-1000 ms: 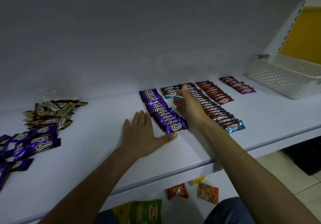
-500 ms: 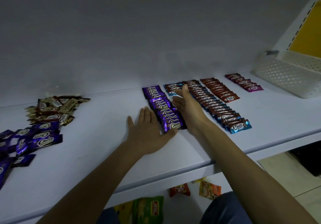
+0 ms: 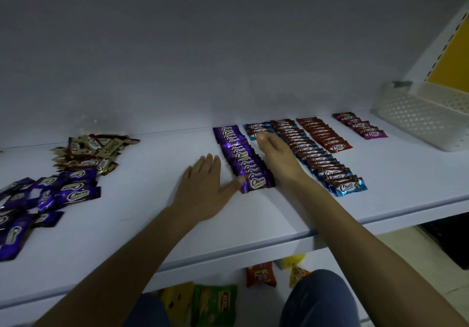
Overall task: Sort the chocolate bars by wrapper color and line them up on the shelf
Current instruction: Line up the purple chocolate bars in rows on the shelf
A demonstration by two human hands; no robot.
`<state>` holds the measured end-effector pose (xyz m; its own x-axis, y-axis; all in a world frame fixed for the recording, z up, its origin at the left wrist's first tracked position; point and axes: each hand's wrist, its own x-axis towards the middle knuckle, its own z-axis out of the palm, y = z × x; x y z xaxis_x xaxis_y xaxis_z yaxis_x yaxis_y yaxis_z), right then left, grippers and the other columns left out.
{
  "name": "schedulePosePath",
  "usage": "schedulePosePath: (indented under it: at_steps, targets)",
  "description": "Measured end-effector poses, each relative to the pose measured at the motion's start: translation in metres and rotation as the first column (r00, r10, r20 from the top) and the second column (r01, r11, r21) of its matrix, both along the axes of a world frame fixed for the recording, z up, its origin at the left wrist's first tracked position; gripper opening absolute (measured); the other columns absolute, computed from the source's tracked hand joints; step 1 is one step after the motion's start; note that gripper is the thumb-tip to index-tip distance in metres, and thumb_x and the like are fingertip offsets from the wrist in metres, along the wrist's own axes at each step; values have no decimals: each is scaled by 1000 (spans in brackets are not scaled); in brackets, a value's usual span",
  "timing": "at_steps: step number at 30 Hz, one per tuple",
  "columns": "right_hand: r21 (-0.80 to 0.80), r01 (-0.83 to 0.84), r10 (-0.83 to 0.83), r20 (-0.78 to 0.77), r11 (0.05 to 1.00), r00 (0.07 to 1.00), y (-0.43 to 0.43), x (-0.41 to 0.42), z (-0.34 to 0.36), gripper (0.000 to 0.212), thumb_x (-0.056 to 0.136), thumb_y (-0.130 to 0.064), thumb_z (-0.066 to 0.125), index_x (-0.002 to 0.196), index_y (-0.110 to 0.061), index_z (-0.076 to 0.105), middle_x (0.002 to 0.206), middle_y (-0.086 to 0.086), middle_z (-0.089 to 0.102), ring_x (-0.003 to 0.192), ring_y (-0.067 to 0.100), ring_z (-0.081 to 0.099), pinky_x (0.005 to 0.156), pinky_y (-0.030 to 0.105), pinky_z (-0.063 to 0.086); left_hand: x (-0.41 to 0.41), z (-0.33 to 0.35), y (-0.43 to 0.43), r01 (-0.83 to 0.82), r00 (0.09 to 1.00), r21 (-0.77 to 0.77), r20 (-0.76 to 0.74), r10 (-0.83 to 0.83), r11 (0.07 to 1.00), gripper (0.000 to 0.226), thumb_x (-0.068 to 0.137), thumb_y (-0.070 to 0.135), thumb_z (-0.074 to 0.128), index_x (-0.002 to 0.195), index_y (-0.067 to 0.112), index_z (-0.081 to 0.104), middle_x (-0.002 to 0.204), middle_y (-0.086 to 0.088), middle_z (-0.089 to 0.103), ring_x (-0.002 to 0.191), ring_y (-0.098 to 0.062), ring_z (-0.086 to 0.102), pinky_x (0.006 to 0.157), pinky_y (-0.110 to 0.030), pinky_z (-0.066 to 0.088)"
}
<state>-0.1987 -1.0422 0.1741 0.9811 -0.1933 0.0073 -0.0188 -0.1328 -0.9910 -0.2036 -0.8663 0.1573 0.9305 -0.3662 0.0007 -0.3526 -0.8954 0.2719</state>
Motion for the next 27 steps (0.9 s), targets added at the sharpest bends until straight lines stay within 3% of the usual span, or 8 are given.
schedulePosePath:
  at_steps: [2, 4, 9, 13, 16, 20, 23, 27]
  targets:
    - [-402, 46, 11, 140, 914, 990, 5, 0, 4, 39, 97, -31, 50, 133, -13, 49, 133, 5, 54, 113, 16, 56, 89, 21, 40, -2, -1, 16, 5, 995, -3, 95, -4, 1000, 98, 79, 76, 10, 153, 13, 14, 161, -6, 12, 148, -19, 9, 120, -34, 9]
    - [-595, 78, 86, 242, 800, 966, 23, 1, 10, 41, 96, -24, 52, 134, -11, 48, 136, 5, 51, 122, 19, 48, 88, 16, 31, -4, 1, 36, -3, 985, 24, 174, -1, 1000, 92, 81, 72, 13, 153, 15, 18, 160, -4, 18, 147, -19, 13, 118, -33, 11]
    - [-580, -78, 280, 267, 811, 922, 112, -3, 17, 34, 96, -14, 50, 130, -9, 52, 133, 7, 55, 123, 19, 50, 95, 19, 33, -20, 10, 100, -64, 950, 19, 309, 55, 998, 54, 97, 49, 39, 138, 17, 50, 145, -6, 47, 135, -24, 39, 111, -41, 29]
    - [-507, -235, 389, 222, 829, 894, 189, -7, 7, 29, 96, -5, 43, 121, -7, 58, 122, 9, 62, 112, 21, 56, 90, 21, 40, -43, 11, 164, -147, 881, -28, 451, 144, 989, 51, 85, 52, 36, 105, 20, 71, 109, -3, 65, 103, -30, 59, 84, -44, 48]
    - [-523, -298, 427, 144, 799, 893, 239, -3, 4, 29, 97, -8, 41, 119, -11, 59, 121, 6, 62, 109, 21, 57, 88, 24, 42, -58, 10, 212, -309, 835, -13, 474, 278, 951, 60, 80, 60, 40, 117, 20, 65, 123, -8, 60, 113, -33, 54, 91, -48, 44]
    - [-671, -255, 479, 169, 696, 861, 281, 2, -9, 36, 94, -12, 44, 127, -18, 58, 126, 4, 61, 117, 24, 51, 98, 38, 43, -61, 8, 252, -425, 856, 15, 330, 397, 905, 106, 62, 91, 23, 147, 30, 35, 158, -8, 24, 144, -35, 20, 111, -56, 22]
    - [-785, -248, 576, 165, 568, 800, 285, -3, -21, 34, 93, -11, 46, 121, -19, 63, 122, 1, 63, 113, 25, 52, 95, 39, 42, -45, 8, 267, -342, 908, 66, 278, 312, 937, 120, 51, 100, 1, 152, 37, 16, 162, -1, 3, 149, -26, -2, 117, -53, 6]
    - [-681, -306, 581, 214, 665, 785, 278, -4, -21, 35, 89, 1, 47, 113, -13, 68, 116, 5, 66, 105, 22, 57, 90, 27, 42, -14, 13, 272, -169, 977, 155, 155, 145, 973, 114, 51, 99, 16, 151, 43, 9, 162, 2, 0, 149, -25, -3, 117, -51, 5]
